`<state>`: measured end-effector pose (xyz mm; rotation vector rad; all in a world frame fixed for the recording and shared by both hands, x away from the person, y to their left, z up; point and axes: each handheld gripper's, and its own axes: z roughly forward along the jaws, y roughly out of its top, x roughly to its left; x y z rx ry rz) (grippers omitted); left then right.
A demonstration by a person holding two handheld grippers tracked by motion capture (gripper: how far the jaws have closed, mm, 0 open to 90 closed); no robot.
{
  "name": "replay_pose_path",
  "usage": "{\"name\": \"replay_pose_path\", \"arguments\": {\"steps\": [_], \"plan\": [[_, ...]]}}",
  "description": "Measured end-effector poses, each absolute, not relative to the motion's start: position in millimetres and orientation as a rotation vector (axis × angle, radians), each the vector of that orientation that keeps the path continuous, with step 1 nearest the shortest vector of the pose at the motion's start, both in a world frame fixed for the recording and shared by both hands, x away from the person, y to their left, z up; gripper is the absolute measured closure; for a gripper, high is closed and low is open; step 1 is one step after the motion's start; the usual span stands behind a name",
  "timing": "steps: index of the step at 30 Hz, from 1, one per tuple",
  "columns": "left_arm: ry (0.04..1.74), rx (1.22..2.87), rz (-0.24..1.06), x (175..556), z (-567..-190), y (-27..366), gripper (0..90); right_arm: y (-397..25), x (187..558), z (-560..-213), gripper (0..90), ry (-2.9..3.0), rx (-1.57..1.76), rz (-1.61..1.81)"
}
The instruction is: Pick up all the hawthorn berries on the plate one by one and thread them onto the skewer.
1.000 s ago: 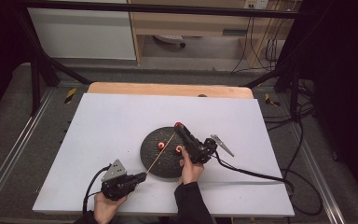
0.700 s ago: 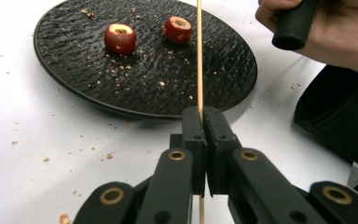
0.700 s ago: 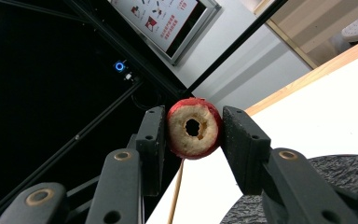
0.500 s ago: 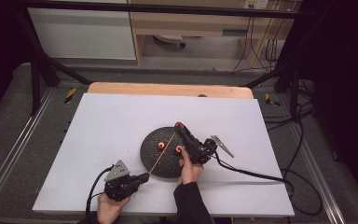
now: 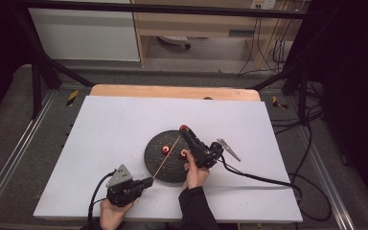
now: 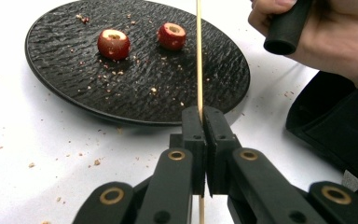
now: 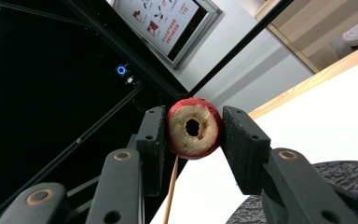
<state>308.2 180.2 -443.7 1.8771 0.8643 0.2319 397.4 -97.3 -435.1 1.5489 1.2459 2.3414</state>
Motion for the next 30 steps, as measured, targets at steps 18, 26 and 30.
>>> {"name": "replay_pose_path", "arguments": {"steps": [18, 26, 30], "plan": [[0.877, 1.882, 0.229, 308.8, -445.6, 175.6, 87.6, -97.1, 397.1, -434.8, 61.4, 1.23, 1.549, 2.363], [0.879, 1.869, 0.241, 307.5, -444.9, 175.8, 87.6, -98.2, 397.4, -433.5, 61.4, 1.234, 1.54, 2.363], [0.878, 1.87, 0.245, 307.0, -444.9, 175.2, 87.6, -98.5, 397.2, -432.8, 61.3, 1.233, 1.539, 2.366]]}}
